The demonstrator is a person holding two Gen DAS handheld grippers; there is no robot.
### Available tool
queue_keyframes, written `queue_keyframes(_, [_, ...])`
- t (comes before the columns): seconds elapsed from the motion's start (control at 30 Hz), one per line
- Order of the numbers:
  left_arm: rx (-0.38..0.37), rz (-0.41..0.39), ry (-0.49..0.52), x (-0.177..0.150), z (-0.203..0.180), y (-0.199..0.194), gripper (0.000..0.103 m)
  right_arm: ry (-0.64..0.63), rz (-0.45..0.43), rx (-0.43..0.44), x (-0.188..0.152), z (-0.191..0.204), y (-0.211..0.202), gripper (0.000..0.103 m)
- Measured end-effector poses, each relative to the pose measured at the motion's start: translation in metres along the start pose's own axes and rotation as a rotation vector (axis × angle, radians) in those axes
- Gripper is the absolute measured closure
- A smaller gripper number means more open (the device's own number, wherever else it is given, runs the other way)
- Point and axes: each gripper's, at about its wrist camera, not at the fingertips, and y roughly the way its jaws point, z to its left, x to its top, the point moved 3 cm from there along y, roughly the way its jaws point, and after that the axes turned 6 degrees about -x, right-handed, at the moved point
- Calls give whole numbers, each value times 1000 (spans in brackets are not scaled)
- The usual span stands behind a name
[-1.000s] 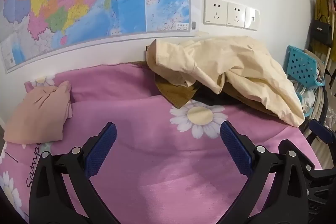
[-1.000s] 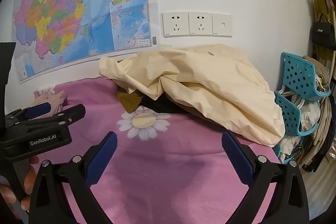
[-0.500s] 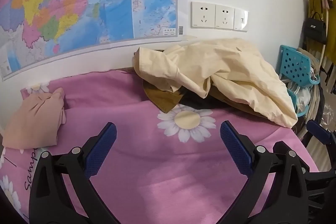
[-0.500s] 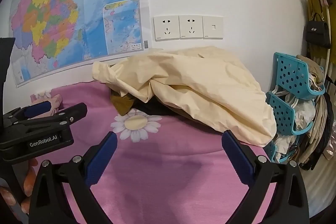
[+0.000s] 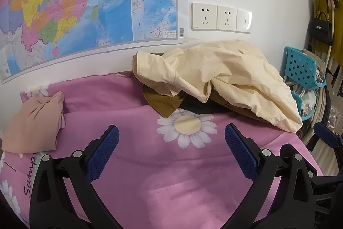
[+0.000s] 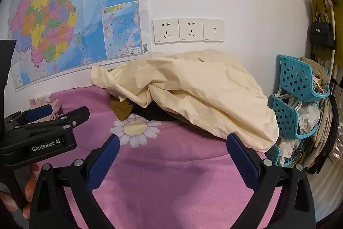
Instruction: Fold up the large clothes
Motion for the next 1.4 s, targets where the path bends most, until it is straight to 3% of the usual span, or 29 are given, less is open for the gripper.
queue_keyframes(1.4, [-17,8,-5,2,-5,4,5,5,-6,-8,2,-3,2,6])
